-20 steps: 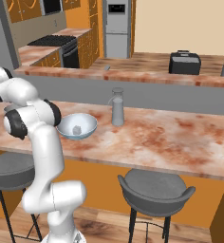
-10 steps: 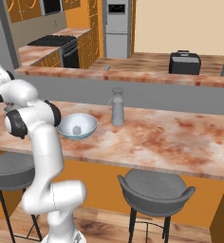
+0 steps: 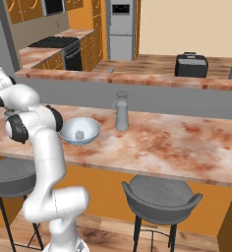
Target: There are two ice cubes in the ice bowl. Place both ice cubes in the glass cup.
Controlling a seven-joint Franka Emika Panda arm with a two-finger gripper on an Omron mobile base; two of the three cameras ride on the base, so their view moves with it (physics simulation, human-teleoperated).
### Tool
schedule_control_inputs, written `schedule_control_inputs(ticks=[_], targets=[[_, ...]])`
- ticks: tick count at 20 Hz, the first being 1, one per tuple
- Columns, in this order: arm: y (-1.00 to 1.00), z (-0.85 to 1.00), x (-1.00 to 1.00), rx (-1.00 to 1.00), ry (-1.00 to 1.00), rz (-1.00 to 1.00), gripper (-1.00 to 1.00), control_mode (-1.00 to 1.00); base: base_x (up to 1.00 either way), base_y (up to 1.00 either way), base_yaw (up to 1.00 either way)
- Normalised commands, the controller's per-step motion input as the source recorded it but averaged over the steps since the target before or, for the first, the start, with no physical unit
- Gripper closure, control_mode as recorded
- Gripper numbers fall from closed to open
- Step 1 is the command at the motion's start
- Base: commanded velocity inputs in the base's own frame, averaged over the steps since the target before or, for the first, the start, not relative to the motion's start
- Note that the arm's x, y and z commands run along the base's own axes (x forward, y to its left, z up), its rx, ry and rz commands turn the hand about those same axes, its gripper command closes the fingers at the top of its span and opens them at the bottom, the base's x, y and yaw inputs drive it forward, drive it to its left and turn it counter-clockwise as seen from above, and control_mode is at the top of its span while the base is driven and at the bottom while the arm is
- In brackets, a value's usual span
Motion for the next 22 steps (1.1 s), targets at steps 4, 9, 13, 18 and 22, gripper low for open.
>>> schedule_control_inputs(ticks=[4,9,13,18,22], targets=[[0.09,-0.1,0.12,0.0,0.02,0.0,1.0,-1.0,0.0,0.0,0.0],[0.11,-0.1,0.2,0.0,0.02,0.0,1.0,-1.0,0.0,0.0,0.0],[0.15,-0.06,0.28,0.0,0.0,0.0,1.0,-1.0,0.0,0.0,0.0],[0.16,-0.01,0.26,0.0,0.0,0.0,-1.0,-1.0,0.0,0.0,0.0],[0.03,0.0,0.13,0.0,0.0,0.0,-1.0,-1.0,0.0,0.0,0.0]])
